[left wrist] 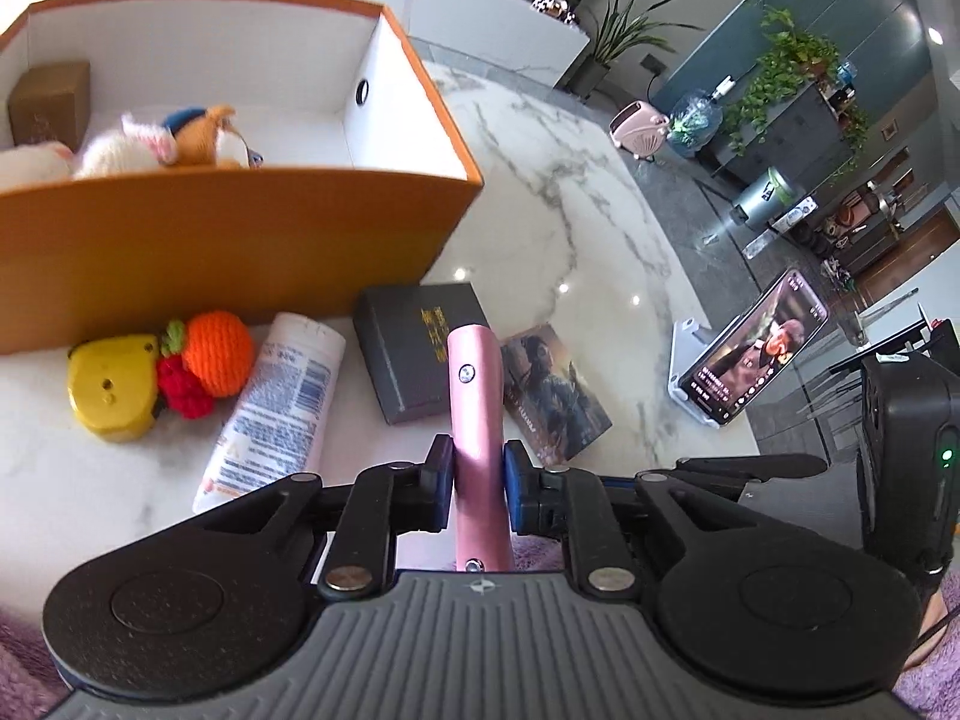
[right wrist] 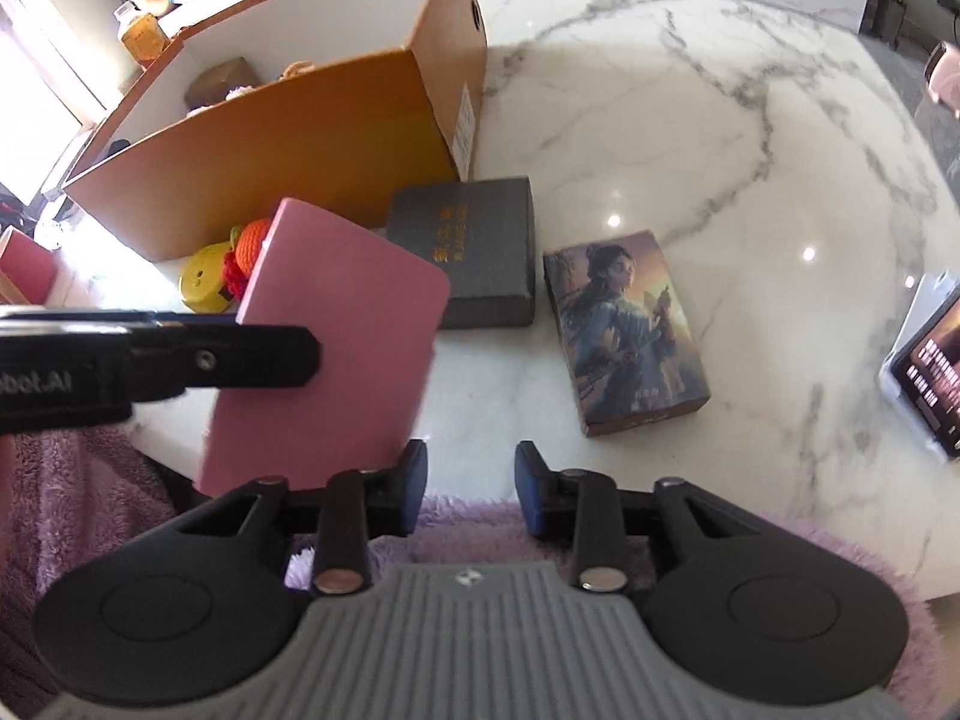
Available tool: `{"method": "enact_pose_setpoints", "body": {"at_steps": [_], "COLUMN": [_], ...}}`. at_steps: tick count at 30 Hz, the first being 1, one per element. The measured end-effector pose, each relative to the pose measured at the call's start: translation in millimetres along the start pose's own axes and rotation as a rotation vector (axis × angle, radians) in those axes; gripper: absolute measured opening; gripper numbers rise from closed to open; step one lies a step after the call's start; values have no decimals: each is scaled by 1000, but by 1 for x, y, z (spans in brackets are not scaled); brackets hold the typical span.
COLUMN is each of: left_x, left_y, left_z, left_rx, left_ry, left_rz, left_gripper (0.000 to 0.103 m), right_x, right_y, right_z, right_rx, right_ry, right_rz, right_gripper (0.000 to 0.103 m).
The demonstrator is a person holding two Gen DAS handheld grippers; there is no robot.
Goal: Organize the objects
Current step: 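Lift the pink case with the left gripper toward the orange box, then grasp the illustrated card box with the right gripper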
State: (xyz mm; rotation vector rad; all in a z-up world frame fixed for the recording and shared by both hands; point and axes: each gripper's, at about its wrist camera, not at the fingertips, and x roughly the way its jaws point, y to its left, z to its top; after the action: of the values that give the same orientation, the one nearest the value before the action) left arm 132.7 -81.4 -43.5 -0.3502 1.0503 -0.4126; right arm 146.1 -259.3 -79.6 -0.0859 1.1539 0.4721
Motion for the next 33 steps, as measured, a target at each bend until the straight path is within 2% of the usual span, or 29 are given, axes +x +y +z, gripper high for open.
{"method": "enact_pose_setpoints", "body": {"at_steps": [5, 9, 12, 21, 27, 31, 33], "left_x": [-14, -19, -19, -20, -18, -19, -20], "left_y": [3, 6, 8, 13, 17, 19, 19], "left_z": [8, 11, 11, 12, 10, 9, 9], "left_rx": [8, 12, 8, 4, -5, -9, -12], "left_ry": [-41, -56, -55, -42, -33, -33, -34], "left_rz": [19, 24, 23, 12, 3, 4, 3], "left_gripper": [20, 20, 20, 20, 20, 20, 20], "right_x": [1, 10, 21, 53, 60, 57, 56], "right_y": [9, -2, -11, -45, -50, -49, -46], "right_z": [21, 42, 54, 66, 67, 66, 65], "right_rx": [-139, -196, -231, -126, -97, -106, -110], "right_ry": [-6, 31, 73, 162, 181, 170, 167], "right_rz": [-188, -246, -251, -164, -146, -143, -151], "right_gripper": [51, 65, 81, 81, 73, 61, 60]}}
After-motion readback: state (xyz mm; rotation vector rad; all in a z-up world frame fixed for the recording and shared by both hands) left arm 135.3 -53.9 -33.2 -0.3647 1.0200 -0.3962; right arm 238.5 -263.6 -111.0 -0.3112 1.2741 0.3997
